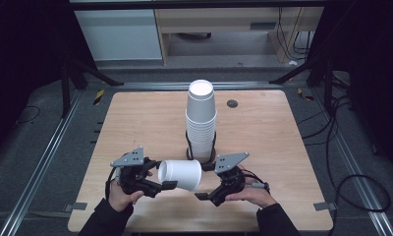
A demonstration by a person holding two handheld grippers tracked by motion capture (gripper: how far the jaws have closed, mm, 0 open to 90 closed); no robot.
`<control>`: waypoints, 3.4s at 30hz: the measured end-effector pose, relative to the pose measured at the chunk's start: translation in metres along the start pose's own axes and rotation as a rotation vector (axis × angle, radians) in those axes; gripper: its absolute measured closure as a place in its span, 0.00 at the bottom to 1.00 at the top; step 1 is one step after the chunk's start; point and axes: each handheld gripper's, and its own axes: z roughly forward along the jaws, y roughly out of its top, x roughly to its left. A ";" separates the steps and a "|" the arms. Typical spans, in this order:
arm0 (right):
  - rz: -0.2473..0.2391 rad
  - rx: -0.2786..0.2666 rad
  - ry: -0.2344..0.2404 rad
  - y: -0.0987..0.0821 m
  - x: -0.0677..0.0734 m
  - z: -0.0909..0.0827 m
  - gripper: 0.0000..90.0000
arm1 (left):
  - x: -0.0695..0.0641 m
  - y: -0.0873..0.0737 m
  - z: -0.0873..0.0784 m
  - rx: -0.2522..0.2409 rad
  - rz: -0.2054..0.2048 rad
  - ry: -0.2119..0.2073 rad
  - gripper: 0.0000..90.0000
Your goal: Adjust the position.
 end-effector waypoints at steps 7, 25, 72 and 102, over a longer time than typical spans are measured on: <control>0.003 -0.019 0.040 0.002 0.004 0.005 0.07 | -0.003 -0.001 0.005 0.013 0.004 -0.030 0.26; -0.009 -0.025 0.103 0.004 0.009 0.018 0.06 | -0.011 -0.004 0.019 0.055 0.032 -0.105 0.26; -0.187 0.338 -0.001 0.003 0.013 0.046 0.09 | 0.003 -0.024 0.045 0.453 0.076 -0.050 0.17; -0.197 0.337 0.009 0.003 0.013 0.046 0.08 | -0.001 -0.024 0.043 0.441 0.120 -0.059 0.26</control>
